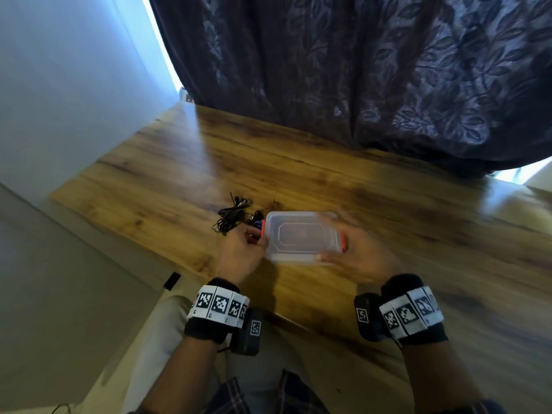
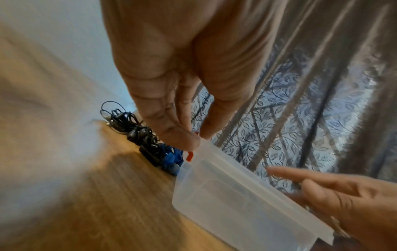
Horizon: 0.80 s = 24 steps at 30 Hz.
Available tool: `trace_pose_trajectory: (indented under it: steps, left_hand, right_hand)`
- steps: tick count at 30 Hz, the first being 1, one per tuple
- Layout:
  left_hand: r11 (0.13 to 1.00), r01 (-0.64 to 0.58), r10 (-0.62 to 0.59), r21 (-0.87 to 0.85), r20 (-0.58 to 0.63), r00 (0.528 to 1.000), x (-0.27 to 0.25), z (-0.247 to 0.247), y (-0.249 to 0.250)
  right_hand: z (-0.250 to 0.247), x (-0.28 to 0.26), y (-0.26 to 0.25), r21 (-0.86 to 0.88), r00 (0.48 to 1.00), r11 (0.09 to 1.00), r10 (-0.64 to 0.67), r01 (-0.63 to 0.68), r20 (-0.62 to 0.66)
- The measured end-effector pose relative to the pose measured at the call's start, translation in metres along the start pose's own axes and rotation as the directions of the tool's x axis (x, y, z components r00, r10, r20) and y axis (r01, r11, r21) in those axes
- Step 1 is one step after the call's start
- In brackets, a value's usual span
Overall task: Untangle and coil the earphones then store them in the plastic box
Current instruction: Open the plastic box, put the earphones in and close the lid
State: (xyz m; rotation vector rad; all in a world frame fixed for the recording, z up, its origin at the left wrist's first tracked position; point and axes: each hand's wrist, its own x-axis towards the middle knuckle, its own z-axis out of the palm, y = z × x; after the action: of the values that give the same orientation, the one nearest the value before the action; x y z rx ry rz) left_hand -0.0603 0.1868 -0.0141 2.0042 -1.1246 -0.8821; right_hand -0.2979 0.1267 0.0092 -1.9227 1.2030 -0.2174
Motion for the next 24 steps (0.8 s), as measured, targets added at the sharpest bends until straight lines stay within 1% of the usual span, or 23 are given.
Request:
trace_pose_trajectory:
  steps: [1, 3, 4, 5, 6, 9, 10, 12, 15, 16, 17, 18, 19, 20, 21, 22, 23, 24]
  left_hand:
    - [0.999, 0.019, -0.019, -0.031, 0.009, 1.000, 0.000, -0.001, -0.001]
    - [0.996, 0.049, -0.046, -0.068, 0.051, 0.998, -0.001, -0.003, -0.004]
    - [0.995, 0.057, -0.051, -0.087, 0.067, 0.996, -0.003, -0.002, -0.005]
    - [0.993, 0.054, -0.047, -0.102, 0.070, 0.996, -0.003, -0.001, -0.005]
    - [0.993, 0.041, -0.035, -0.107, 0.060, 0.998, -0.005, 0.000, -0.006]
    - [0.996, 0.012, -0.010, -0.084, 0.030, 0.999, -0.006, 0.002, -0.008]
    - [0.997, 0.016, -0.013, -0.080, 0.028, 1.000, -0.006, 0.002, -0.009]
    - [0.995, 0.028, -0.024, -0.101, 0.035, 0.999, -0.005, 0.002, -0.012]
    - [0.973, 0.081, -0.068, -0.215, 0.070, 0.995, -0.001, 0.000, -0.019]
    - [0.965, 0.100, -0.082, -0.244, 0.084, 0.993, 0.000, 0.000, -0.022]
    - [0.959, 0.116, -0.093, -0.257, 0.098, 0.991, 0.001, -0.001, -0.024]
    - [0.956, 0.131, -0.105, -0.263, 0.111, 0.988, 0.002, -0.001, -0.025]
    - [0.952, 0.145, -0.116, -0.270, 0.121, 0.986, 0.003, -0.002, -0.025]
    - [0.947, 0.158, -0.126, -0.278, 0.128, 0.984, 0.004, -0.002, -0.026]
    - [0.946, 0.165, -0.132, -0.280, 0.135, 0.982, 0.005, -0.002, -0.027]
    - [0.947, 0.167, -0.133, -0.274, 0.138, 0.981, 0.006, -0.001, -0.028]
    - [0.949, 0.163, -0.130, -0.269, 0.138, 0.982, 0.007, -0.001, -0.029]
    - [0.950, 0.159, -0.125, -0.269, 0.139, 0.982, 0.007, -0.001, -0.030]
  right_hand:
    - [-0.001, -0.007, -0.003, 0.111, 0.993, 0.992, 0.064, -0.053, -0.096]
    - [0.001, -0.015, -0.008, 0.206, 0.948, 0.969, 0.185, -0.134, -0.257]
    - [0.004, -0.015, -0.008, 0.244, 0.925, 0.957, 0.226, -0.153, -0.304]
    - [0.007, -0.014, -0.008, 0.285, 0.911, 0.945, 0.255, -0.163, -0.324]
    - [0.011, -0.012, -0.009, 0.289, 0.899, 0.939, 0.280, -0.185, -0.336]
    - [0.017, -0.007, -0.014, 0.239, 0.860, 0.941, 0.320, -0.240, -0.398]
    - [0.017, -0.005, -0.014, 0.225, 0.855, 0.941, 0.325, -0.252, -0.403]
    - [0.017, -0.003, -0.010, 0.221, 0.850, 0.933, 0.353, -0.285, -0.392]
    - [0.014, 0.001, 0.004, 0.315, 0.852, 0.896, 0.412, -0.313, -0.324]
    - [0.012, 0.002, 0.006, 0.280, 0.859, 0.907, 0.398, -0.315, -0.321]
    - [0.010, 0.001, 0.005, 0.195, 0.878, 0.936, 0.345, -0.294, -0.332]
    - [0.008, 0.003, 0.003, 0.089, 0.904, 0.967, 0.256, -0.240, -0.342]
    - [0.006, 0.006, 0.003, -0.016, 0.940, 0.989, 0.137, -0.150, -0.312]
    - [0.004, 0.009, 0.002, -0.116, 0.972, 0.992, 0.025, -0.053, -0.233]
    - [0.002, 0.013, -0.001, -0.209, 0.992, 0.978, -0.045, 0.020, -0.119]
    - [0.003, 0.017, -0.001, -0.292, 0.997, 0.953, -0.080, 0.077, -0.001]
    - [0.004, 0.023, 0.000, -0.353, 0.992, 0.928, -0.092, 0.115, 0.083]
    - [0.005, 0.029, 0.001, -0.376, 0.988, 0.917, -0.097, 0.135, 0.118]
